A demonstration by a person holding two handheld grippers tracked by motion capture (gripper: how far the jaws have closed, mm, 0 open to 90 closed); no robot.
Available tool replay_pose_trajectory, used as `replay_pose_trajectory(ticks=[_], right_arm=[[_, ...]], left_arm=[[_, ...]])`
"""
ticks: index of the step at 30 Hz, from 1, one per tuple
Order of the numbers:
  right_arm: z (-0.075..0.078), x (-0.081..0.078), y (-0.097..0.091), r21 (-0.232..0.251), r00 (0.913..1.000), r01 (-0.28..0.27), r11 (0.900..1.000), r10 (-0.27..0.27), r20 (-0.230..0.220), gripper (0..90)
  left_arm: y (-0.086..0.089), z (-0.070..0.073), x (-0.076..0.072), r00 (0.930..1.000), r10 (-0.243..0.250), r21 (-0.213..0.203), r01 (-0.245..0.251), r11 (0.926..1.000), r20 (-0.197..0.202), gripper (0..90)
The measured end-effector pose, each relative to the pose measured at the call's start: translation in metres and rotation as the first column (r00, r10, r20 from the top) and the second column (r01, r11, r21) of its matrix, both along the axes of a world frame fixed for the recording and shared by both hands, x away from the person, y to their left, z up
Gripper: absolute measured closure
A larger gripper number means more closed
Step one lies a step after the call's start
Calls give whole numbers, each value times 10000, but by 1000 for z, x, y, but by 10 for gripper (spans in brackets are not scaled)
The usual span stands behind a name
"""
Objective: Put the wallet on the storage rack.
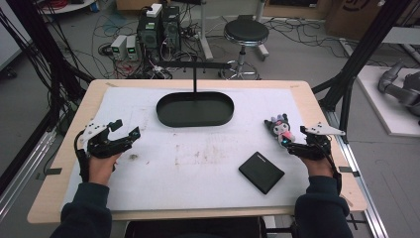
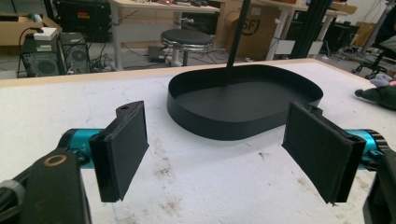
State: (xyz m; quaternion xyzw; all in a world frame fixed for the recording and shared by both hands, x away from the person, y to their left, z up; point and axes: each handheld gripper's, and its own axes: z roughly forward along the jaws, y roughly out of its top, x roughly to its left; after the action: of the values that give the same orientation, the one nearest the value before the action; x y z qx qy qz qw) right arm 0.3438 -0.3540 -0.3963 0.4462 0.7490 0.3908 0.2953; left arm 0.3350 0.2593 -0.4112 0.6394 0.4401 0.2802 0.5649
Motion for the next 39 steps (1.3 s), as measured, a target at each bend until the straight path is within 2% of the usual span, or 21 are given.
replay_pose_trajectory(ticks=[9,12,17,19,21,24,25,26,28,31,32,33,34,35,36,37,38,39], right_arm=[[2,-3,2,70,9997,-245,9997,244,89,206],[3,-5,6,-6,9983,-574,9983,574,120,206],[5,-9,13,-268,9907,-1300,9911,1310,360,207],[6,-10,15,-260,9894,-1406,9897,1415,320,207],[6,-12,20,-117,9835,-1795,9837,1797,193,208],[3,-14,25,109,9680,-2504,9681,2505,-157,264],[3,-14,25,109,9680,-2504,9681,2505,-157,264],[0,-15,29,137,9556,-2918,9564,2921,-381,264],[-4,-14,35,116,9442,-3216,9468,3216,-710,264],[-14,-9,41,121,9304,-3421,9396,3405,-1354,264],[-14,-9,41,121,9304,-3421,9396,3405,-1354,264],[-20,-6,45,27,9166,-3582,9336,3523,-1892,264],[-20,-6,45,27,9166,-3582,9336,3523,-1892,264],[-24,-5,49,-53,9029,-3829,9238,3731,-2133,266],[-25,-6,51,1,8953,-3921,9199,3816,-2300,270],[-26,-5,53,-17,8904,-3986,9171,3866,-2403,271],[-26,-5,53,-17,8904,-3986,9171,3866,-2403,271],[-31,-3,55,-103,8812,-4038,9148,3858,-2732,270]], left_arm=[[1,-1,1,10000,86,4,-86,10000,-44,216],[1,0,0,10000,75,28,-75,10000,28,222],[0,0,2,10000,16,150,-16,9999,3,227],[-1,0,1,10000,-20,211,20,9998,-6,227],[-1,1,-1,10000,-26,203,24,9998,81,227],[-1,1,0,10000,-29,144,28,9999,51,227],[-1,0,1,10000,-16,139,16,9999,-12,227],[-2,-1,3,9999,-61,137,63,9999,-99,227],[-2,-2,3,9999,-97,178,99,9998,-101,227],[-4,-2,4,9998,-121,258,125,9996,-157,228],[-4,-2,4,9998,-117,286,122,9995,-176,228],[-4,-2,4,9997,-135,282,140,9995,-185,228],[-4,-2,4,9997,-144,301,149,9994,-177,228],[-4,-2,3,9997,-135,297,141,9995,-186,228],[-5,-2,3,9997,-125,337,132,9993,-194,228],[-5,-2,3,9997,-157,338,164,9993,-202,228],[-5,-2,3,9997,-158,340,165,9993,-201,228],[-6,-3,3,9995,-181,353,189,9992,-248,229]])
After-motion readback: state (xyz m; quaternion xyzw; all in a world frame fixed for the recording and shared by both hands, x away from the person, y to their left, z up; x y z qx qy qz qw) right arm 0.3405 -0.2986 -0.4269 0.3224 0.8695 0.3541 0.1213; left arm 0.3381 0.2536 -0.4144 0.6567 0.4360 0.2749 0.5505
